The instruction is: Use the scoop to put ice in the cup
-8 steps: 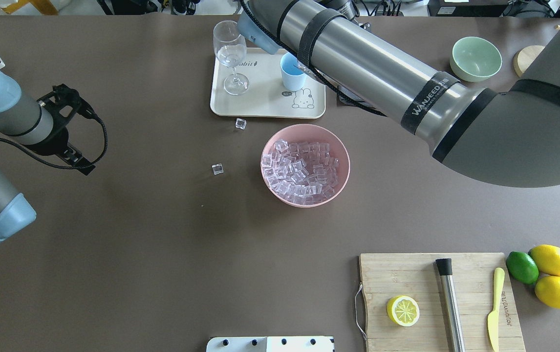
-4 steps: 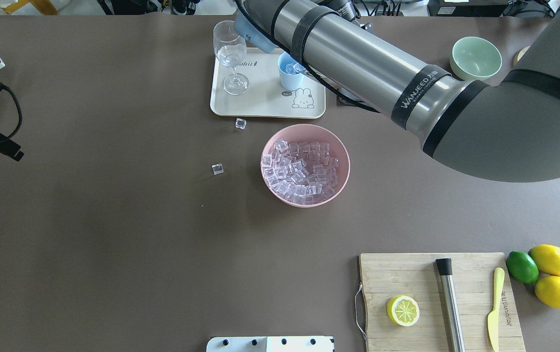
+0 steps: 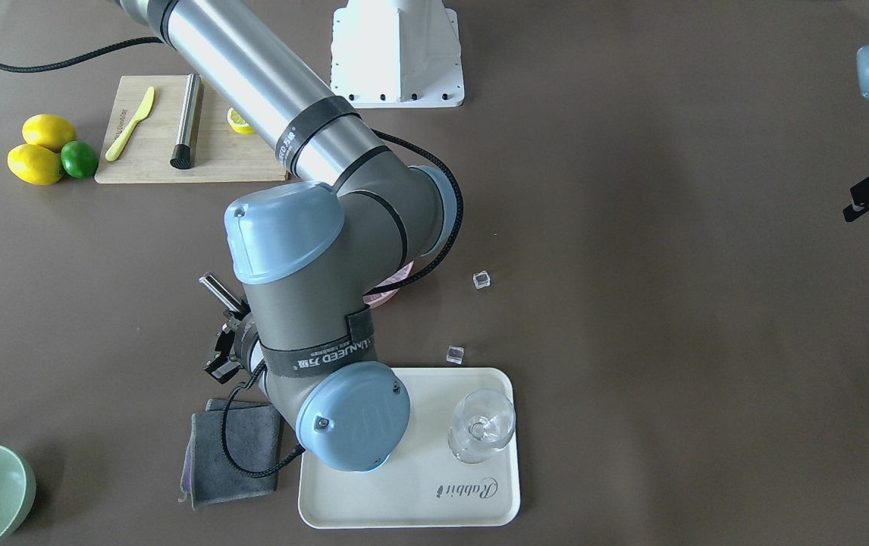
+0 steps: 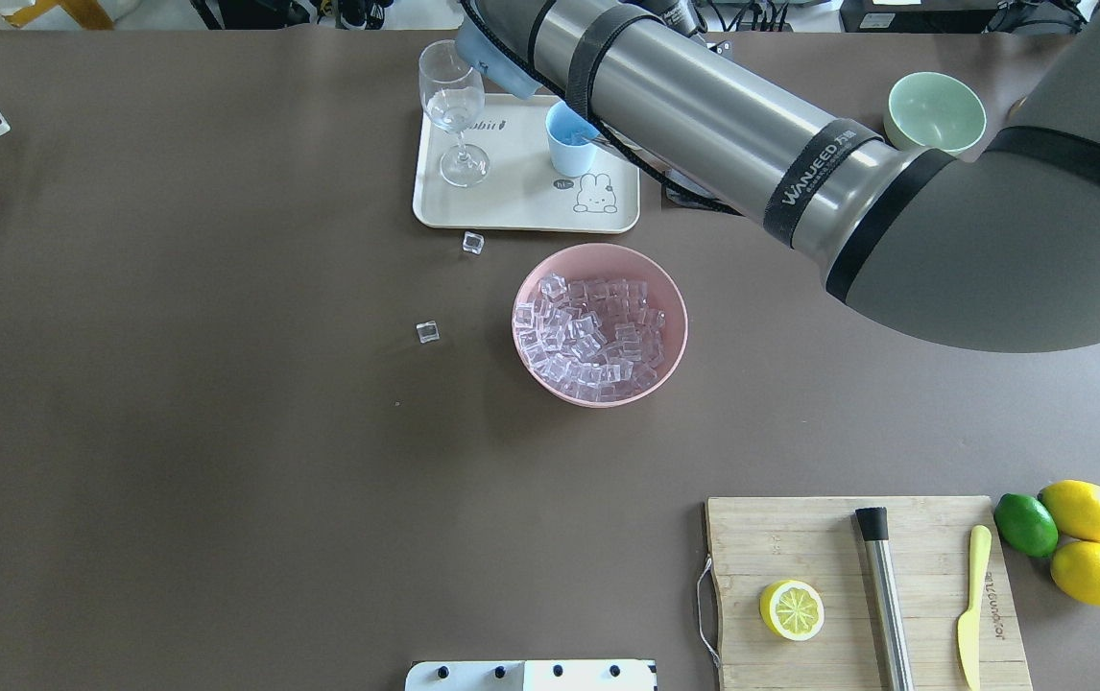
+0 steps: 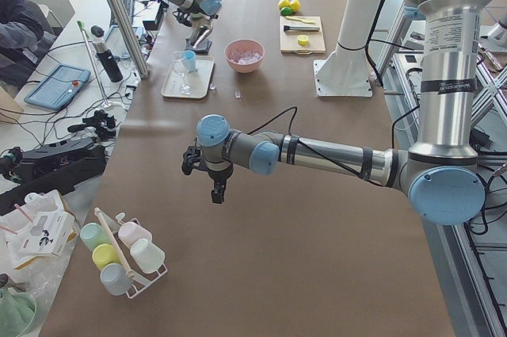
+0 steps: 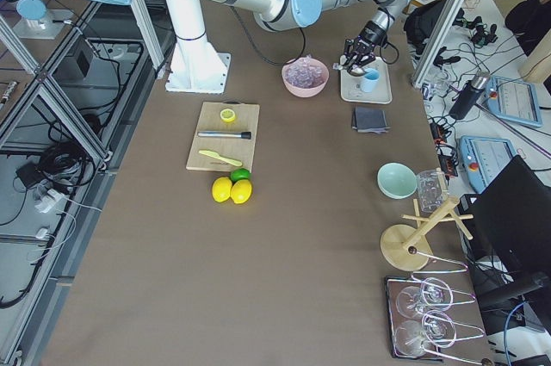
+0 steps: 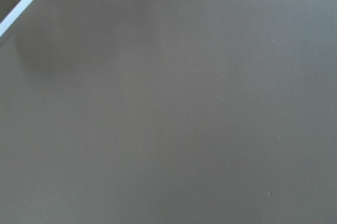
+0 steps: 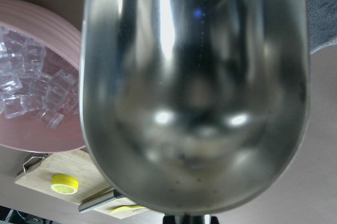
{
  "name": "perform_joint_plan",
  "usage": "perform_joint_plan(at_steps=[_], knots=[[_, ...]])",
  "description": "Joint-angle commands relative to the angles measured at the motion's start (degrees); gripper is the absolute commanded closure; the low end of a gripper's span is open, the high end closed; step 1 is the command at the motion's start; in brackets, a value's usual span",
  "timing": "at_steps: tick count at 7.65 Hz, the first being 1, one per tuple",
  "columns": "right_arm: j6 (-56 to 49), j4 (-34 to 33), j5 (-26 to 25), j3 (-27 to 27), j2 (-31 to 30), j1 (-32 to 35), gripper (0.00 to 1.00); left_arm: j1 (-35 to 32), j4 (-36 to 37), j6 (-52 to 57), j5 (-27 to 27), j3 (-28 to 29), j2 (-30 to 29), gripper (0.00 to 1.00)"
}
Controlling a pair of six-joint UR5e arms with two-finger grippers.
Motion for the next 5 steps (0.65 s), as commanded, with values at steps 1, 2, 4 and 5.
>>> perform_joint_plan(at_steps=[1,2,4,5], knots=[[0.4,-1.7,0.2,11.5,-5.8,3.0,1.00,-3.9,2.1,0.0,-0.4,0.3,1.2,0.01],[0.7,-6.4,0.3,20.8,-10.2,4.4,1.00,-6.4,2.5,0.0,-0.4,0.3,1.8,0.01],[1.1,-14.1,0.7,39.5,-20.5,7.9,1.00,-7.5,2.7,0.0,-0.2,0.6,2.3,0.01],[1.7,-15.4,1.7,48.1,-26.5,10.1,1.00,-7.9,3.9,0.0,-0.3,0.9,2.2,0.01]])
